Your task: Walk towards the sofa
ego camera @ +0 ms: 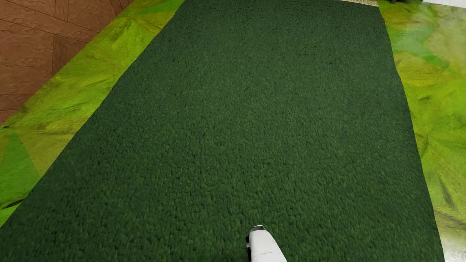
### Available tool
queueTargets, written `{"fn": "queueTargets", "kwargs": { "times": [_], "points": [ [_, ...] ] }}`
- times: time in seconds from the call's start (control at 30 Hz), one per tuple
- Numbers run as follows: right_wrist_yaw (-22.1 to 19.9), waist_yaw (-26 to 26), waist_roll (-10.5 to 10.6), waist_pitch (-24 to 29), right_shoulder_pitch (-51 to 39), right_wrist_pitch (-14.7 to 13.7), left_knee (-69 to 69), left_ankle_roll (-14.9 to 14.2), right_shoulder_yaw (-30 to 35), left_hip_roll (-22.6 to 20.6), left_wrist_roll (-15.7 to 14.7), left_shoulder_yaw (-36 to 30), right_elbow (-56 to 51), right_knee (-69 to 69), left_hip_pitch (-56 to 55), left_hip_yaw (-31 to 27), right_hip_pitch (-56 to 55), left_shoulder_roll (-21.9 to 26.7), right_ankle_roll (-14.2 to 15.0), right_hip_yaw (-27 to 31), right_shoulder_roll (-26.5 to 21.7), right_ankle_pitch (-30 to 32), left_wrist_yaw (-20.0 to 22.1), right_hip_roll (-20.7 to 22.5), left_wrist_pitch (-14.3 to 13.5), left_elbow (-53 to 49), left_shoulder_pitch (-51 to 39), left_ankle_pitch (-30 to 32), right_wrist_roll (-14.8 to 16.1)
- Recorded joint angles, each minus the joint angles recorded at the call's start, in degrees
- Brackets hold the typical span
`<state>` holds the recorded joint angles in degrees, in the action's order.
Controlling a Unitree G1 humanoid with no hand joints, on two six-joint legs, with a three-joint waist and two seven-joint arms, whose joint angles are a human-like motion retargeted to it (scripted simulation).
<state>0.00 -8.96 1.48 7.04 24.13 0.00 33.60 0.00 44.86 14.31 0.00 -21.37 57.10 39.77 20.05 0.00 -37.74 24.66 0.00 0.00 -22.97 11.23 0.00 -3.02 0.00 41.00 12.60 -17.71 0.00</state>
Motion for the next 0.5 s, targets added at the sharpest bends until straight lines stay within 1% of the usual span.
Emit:
{"fn": "queueTargets", "kwargs": {
  "times": [0.03, 0.07, 0.1, 0.13, 0.17, 0.2, 0.23, 0.27, 0.3, 0.33, 0.37, 0.43, 0.47, 0.5],
  "points": [
    [0.0, -1.0, 1.2, 0.3, -0.5, 0.0, 0.8, 0.0, 1.6, 0.8, 0.0, 1.4, 2.3, 3.5, 1.4, 0.0, -1.1, 0.0, 0.0, 0.0, 0.2, 1.9, 0.0, 1.5, 0.0, 0.1, 0.2, 4.3, 0.0],
    [0.0, -1.8, 2.2, -0.4, -0.5, 0.0, 4.8, 0.0, 3.3, 2.1, 0.0, 2.1, 3.2, 4.6, 0.0, 0.0, 0.5, -0.1, 0.0, 0.0, 0.1, -0.9, 0.0, 3.4, 0.0, 1.0, 1.3, 10.3, 0.0],
    [0.0, -1.0, 2.4, -1.5, 0.2, 0.0, 10.2, 0.0, 2.5, 1.7, 0.0, 1.4, 3.1, 5.4, -4.3, 0.0, 2.5, -0.4, 0.0, 0.0, 0.4, -4.8, 0.0, 4.8, 0.0, 2.5, 2.2, 16.0, 0.0],
    [0.0, 2.3, 2.7, -1.9, 0.9, 0.0, 18.2, 0.0, 0.7, 0.4, 0.0, 0.9, 1.4, 5.4, -9.3, 0.0, 5.3, -0.6, 0.0, 0.0, 0.5, -8.6, 0.0, 6.6, 0.0, 4.0, 2.5, 16.5, 0.0],
    [0.0, 6.0, 3.4, -0.6, 0.0, 0.0, 27.1, 0.0, 1.3, -0.4, 0.0, 0.1, -0.3, 4.0, -13.5, 0.0, 10.3, -0.8, 0.0, 0.0, 0.4, -11.4, 0.0, 9.3, 0.0, 4.6, 3.1, 14.1, 0.0],
    [0.0, 9.4, 3.6, 0.5, -2.1, 0.0, 35.0, 0.0, 2.3, -1.6, 0.0, -0.6, -1.6, 0.7, -18.4, 0.0, 16.5, -1.1, 0.0, 0.0, 0.2, -13.2, 0.0, 12.0, 0.0, 4.9, 4.5, 10.7, 0.0],
    [0.0, 12.1, 3.4, 0.7, -4.6, 0.0, 39.7, 0.0, 1.8, -3.4, 0.0, -1.6, -3.8, -2.7, -24.9, 0.0, 22.5, -1.4, 0.0, 0.0, 0.1, -15.9, 0.0, 13.8, 0.0, 5.8, 6.1, 6.3, 0.0],
    [0.0, 14.9, 3.2, 1.4, -6.7, 0.0, 40.2, 0.0, -1.3, -5.2, 0.0, -3.4, -6.8, -6.6, -30.4, 0.0, 29.3, -1.3, 0.0, 0.0, -0.1, -19.5, 0.0, 14.9, 0.0, 6.3, 7.5, 3.1, 0.0],
    [0.0, 17.9, 3.1, 1.0, -8.9, 0.0, 37.8, 0.0, -5.0, -6.1, 0.0, -5.4, -9.9, -9.3, -37.3, 0.0, 34.0, -1.1, 0.0, 0.0, -0.3, -22.7, 0.0, 15.6, 0.0, 7.2, 8.8, 2.0, 0.0],
    [0.0, 21.3, 2.6, 1.4, -10.6, 0.0, 30.9, 0.0, -8.4, -7.9, 0.0, -6.1, -13.2, -11.5, -40.5, 0.0, 40.2, -1.3, 0.0, 0.0, -0.8, -26.0, 0.0, 13.9, 0.0, 8.0, 10.6, 1.9, 0.0],
    [0.0, 24.2, 2.6, 0.8, -12.6, 0.0, 22.8, 0.0, -12.9, -7.9, 0.0, -7.2, -17.1, -13.3, -44.1, 0.0, 44.5, -1.3, 0.0, 0.0, -1.4, -29.1, 0.0, 13.1, 0.0, 9.0, 12.0, 3.3, 0.0],
    [0.0, 27.7, 2.7, -0.7, -17.7, 0.0, 2.7, 0.0, -18.1, -7.6, 0.0, -7.8, -22.1, -16.0, -47.6, 0.0, 52.8, -1.6, 0.0, 0.0, -2.0, -34.6, 0.0, 11.6, 0.0, 10.1, 14.8, 7.3, 0.0],
    [0.0, 28.7, 2.9, -1.9, -19.8, 0.0, -5.1, 0.0, -19.7, -7.5, 0.0, -8.0, -24.8, -16.4, -48.8, 0.0, 55.7, -1.6, 0.0, 0.0, -2.7, -36.2, 0.0, 11.1, 0.0, 10.2, 16.1, 7.4, 0.0],
    [0.0, 30.3, 3.3, -2.7, -21.0, 0.0, -6.6, 0.0, -21.6, -6.7, 0.0, -8.1, -26.9, -16.3, -50.2, 0.0, 58.4, -1.5, 0.0, 0.0, -3.2, -36.1, 0.0, 10.1, 0.0, 10.4, 16.9, 5.8, 0.0]
  ]
}}
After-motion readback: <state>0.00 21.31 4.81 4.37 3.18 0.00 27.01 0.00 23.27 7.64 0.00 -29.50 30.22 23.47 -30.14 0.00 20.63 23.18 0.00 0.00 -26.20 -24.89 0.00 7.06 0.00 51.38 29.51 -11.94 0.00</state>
